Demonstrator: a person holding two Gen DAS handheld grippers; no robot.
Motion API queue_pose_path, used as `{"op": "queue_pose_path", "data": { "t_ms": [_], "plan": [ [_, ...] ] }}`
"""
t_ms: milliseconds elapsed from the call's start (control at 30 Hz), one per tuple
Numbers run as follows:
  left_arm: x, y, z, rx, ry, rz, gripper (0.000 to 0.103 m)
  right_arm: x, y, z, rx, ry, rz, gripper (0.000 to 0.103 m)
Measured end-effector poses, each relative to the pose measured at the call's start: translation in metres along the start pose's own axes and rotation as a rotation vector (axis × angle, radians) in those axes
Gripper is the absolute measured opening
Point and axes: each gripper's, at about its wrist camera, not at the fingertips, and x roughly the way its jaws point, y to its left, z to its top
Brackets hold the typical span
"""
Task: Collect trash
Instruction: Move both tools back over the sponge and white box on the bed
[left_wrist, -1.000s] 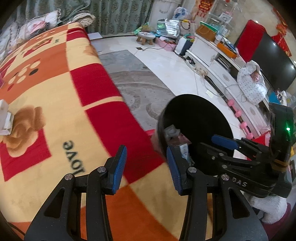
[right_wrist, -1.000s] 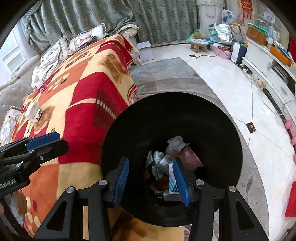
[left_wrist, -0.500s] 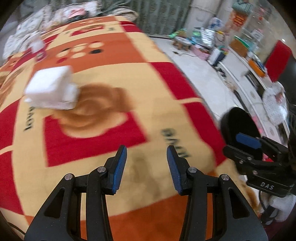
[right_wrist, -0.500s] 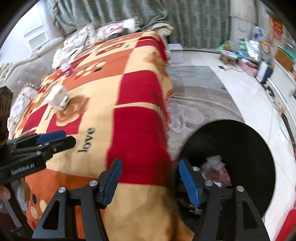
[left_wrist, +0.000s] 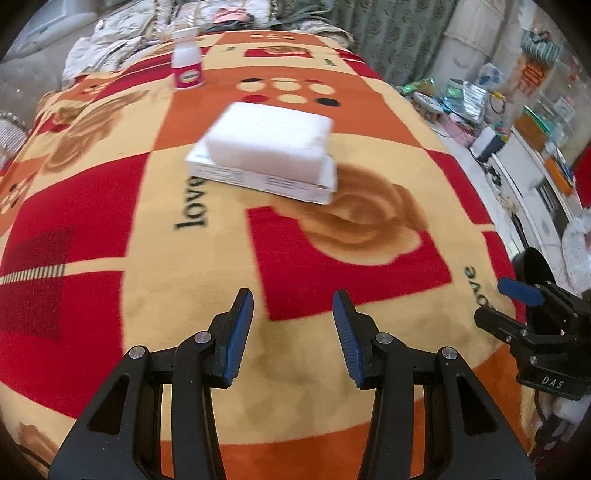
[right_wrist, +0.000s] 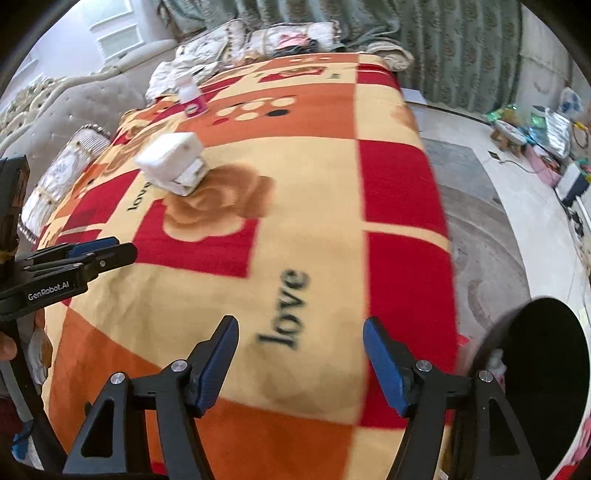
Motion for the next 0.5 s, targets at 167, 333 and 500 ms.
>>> {"op": "queue_pose_path", "data": {
  "t_ms": [167,333,500],
  "plan": [
    [-0.003,0.018,0.002,-0.022,-0.006,0.020,0.043,0.016,0.031,0.016,-0.055,0.001,0.038,0.068],
    [-0.004,0.035,0.007,-0.041,-0.005,0.032,0.043,0.033,0.060,0.037,-0.135,-0.009,0.076,0.071],
    [-0.004,0.054,0.019,-0.066,-0.005,0.038,0.043,0.043,0.086,0.074,-0.231,-0.049,0.123,0.077]
  ]
}}
